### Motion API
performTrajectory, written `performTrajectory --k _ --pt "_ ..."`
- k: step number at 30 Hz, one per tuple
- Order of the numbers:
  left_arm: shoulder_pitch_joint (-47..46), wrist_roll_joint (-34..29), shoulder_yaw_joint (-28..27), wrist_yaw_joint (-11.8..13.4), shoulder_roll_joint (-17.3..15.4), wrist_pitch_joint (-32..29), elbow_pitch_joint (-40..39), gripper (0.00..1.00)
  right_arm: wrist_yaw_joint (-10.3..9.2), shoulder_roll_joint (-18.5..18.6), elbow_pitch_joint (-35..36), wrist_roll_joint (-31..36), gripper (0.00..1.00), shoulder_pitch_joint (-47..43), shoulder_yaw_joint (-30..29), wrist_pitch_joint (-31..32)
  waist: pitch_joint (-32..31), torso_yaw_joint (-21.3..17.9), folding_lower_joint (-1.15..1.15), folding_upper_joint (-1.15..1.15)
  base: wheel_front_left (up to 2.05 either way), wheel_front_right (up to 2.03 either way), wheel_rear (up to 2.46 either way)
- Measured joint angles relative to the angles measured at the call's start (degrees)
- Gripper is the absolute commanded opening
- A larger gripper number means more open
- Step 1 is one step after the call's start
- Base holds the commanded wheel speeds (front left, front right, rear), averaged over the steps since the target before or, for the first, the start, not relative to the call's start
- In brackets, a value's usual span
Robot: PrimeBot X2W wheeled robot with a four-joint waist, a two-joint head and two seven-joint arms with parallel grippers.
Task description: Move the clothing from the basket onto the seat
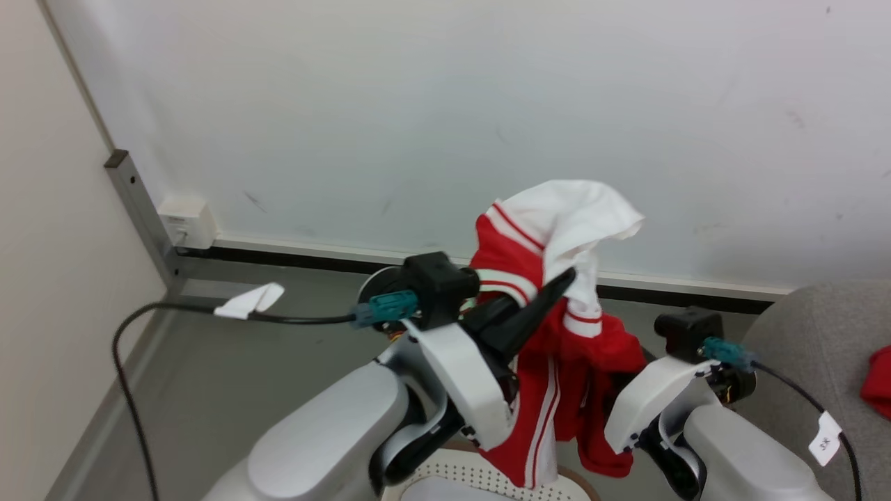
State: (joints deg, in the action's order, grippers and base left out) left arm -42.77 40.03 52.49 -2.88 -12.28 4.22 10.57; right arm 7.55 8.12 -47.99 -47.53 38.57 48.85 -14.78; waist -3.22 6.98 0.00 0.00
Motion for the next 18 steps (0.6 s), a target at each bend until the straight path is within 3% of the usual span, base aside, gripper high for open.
performTrajectory --k 2,3,4,5,9,18 --pt "1.96 0.45 -0.34 0.52 -1.36 0.73 0.13 0.00 0.00 0.25 2.12 -1.41 0.00 -0.03 -3.54 -0.08 0.12 -0.92 0.00 0.00 0.00 0.00 0.00" --pt "2.86 0.82 -0.60 0.70 -1.76 1.05 0.08 0.12 0.00 0.55 3.59 -1.86 0.00 -0.03 -5.73 -0.23 0.18 -1.42 0.00 0.00 0.00 0.00 0.00" --pt "3.92 1.44 -0.65 0.56 -2.03 1.35 -0.35 0.63 0.00 0.90 4.77 -1.80 0.00 -0.06 -7.54 -0.24 0.24 -1.95 0.00 0.00 0.00 0.00 0.00" --pt "5.06 2.13 -0.35 0.30 -2.36 1.35 -0.94 1.00 0.00 1.16 6.13 -1.56 0.00 -0.25 -9.15 -0.25 0.33 -2.56 0.00 0.00 0.00 0.00 0.00" --pt "8.46 2.89 0.55 0.32 -3.63 1.45 -4.13 1.00 0.00 2.41 10.13 -1.19 0.00 -2.59 -14.82 -0.24 0.75 -5.31 0.00 0.00 0.00 0.00 0.00" --pt "11.47 0.21 1.90 2.26 -6.25 3.87 -9.55 1.00 0.00 9.40 18.59 5.19 0.00 -5.44 -27.82 -0.25 2.04 -13.86 0.00 0.00 0.00 0.00 0.00"
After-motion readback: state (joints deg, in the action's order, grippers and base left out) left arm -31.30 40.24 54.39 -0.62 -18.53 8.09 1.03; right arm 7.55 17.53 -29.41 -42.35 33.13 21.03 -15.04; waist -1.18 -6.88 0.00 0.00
